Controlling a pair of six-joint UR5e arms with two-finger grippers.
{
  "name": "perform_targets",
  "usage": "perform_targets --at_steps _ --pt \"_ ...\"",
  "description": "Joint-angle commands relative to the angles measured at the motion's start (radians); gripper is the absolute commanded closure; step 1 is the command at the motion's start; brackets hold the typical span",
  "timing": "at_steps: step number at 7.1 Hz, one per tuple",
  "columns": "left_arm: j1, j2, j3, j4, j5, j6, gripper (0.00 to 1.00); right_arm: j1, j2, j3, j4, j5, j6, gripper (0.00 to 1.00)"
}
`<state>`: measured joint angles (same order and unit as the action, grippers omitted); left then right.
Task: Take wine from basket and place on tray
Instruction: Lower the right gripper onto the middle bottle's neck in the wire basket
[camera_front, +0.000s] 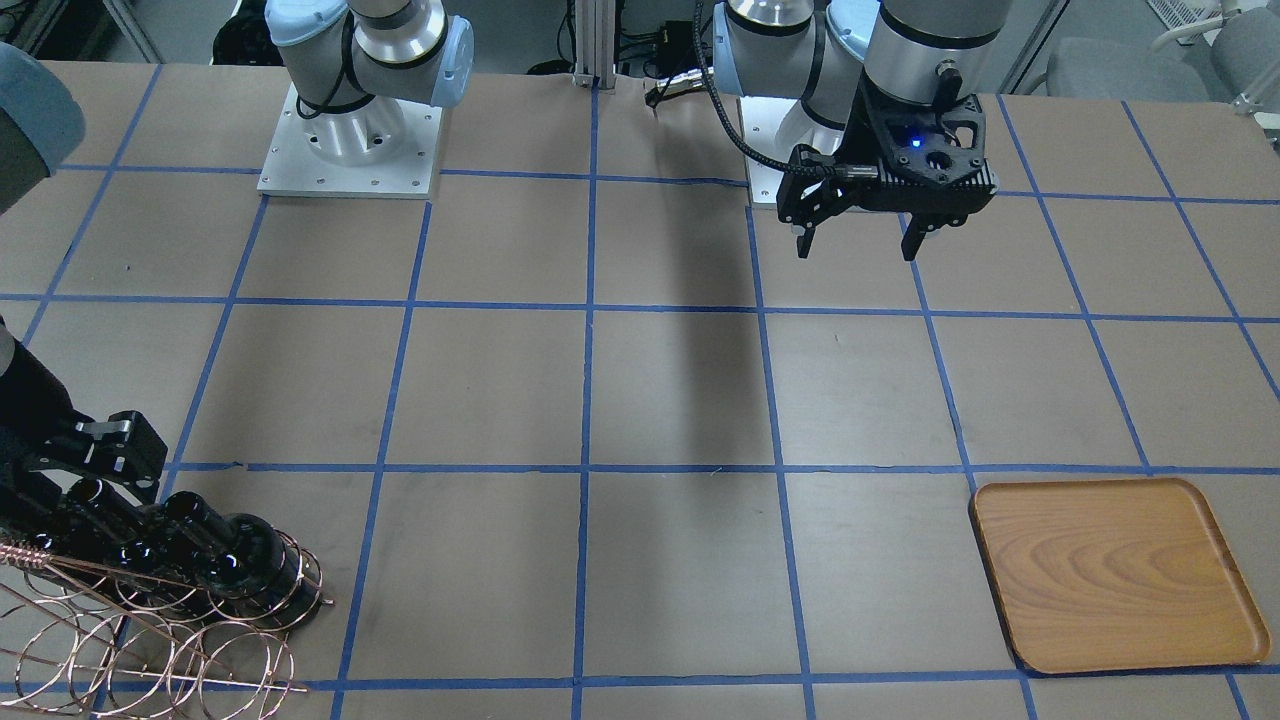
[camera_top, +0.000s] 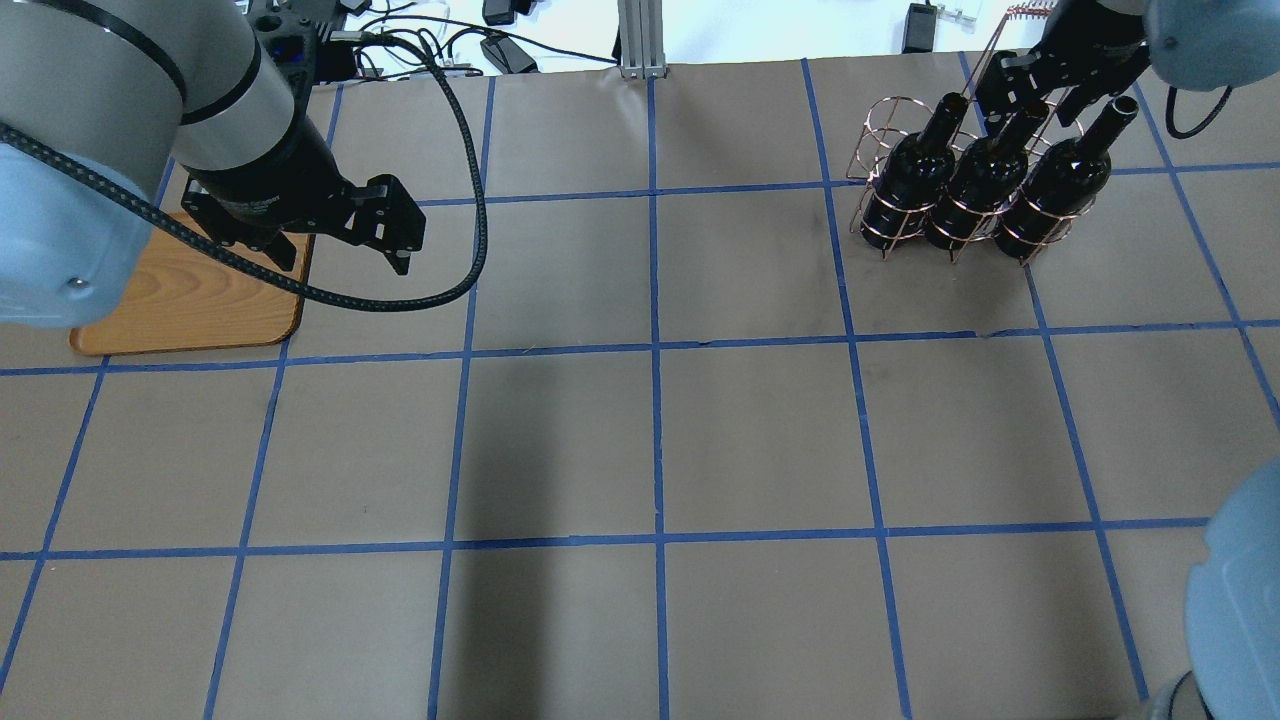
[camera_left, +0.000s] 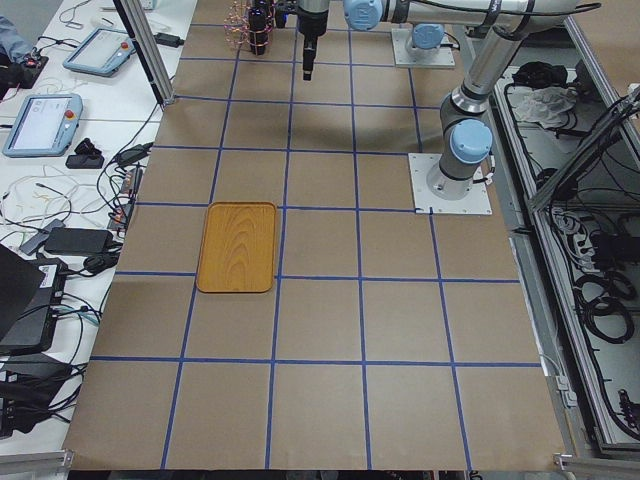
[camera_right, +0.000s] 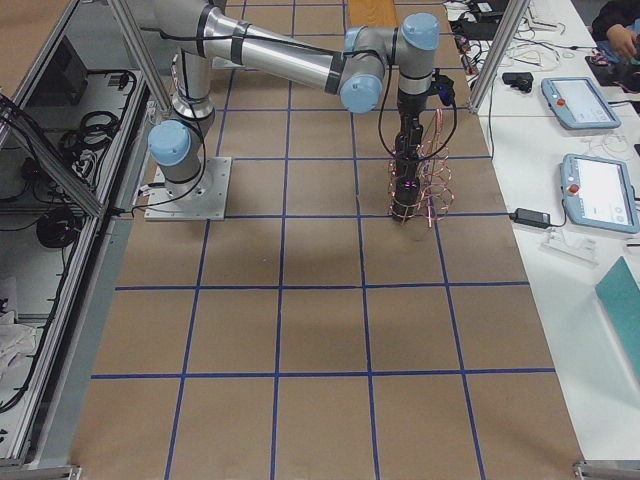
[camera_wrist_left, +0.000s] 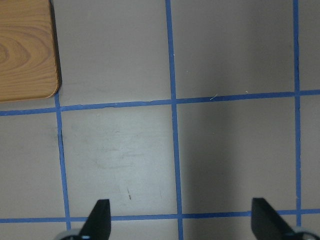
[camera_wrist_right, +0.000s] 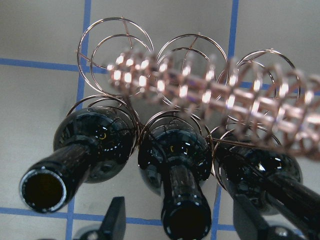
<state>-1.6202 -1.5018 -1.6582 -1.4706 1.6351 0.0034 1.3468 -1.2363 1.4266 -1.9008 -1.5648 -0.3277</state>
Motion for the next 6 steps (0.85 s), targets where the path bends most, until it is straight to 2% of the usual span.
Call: perform_targets --at_steps 1,3,4,6 --pt "0.000 0.000 0.000 0.001 0.000 0.000 0.00 0.000 0.006 0.000 -0.012 0.002 0.001 0.33" --pt "-0.001 0.000 0.000 0.000 0.000 0.001 0.00 0.000 0.005 0.000 -0.006 -0.006 -0.001 0.73" --pt "0.000 0.000 0.000 0.000 -0.001 0.001 0.00 0.000 0.003 0.000 0.000 -0.017 -0.001 0.97" --pt "0.000 0.000 0.000 0.000 0.000 0.001 0.00 0.000 -0.005 -0.002 0.023 -0.017 -0.002 1.00"
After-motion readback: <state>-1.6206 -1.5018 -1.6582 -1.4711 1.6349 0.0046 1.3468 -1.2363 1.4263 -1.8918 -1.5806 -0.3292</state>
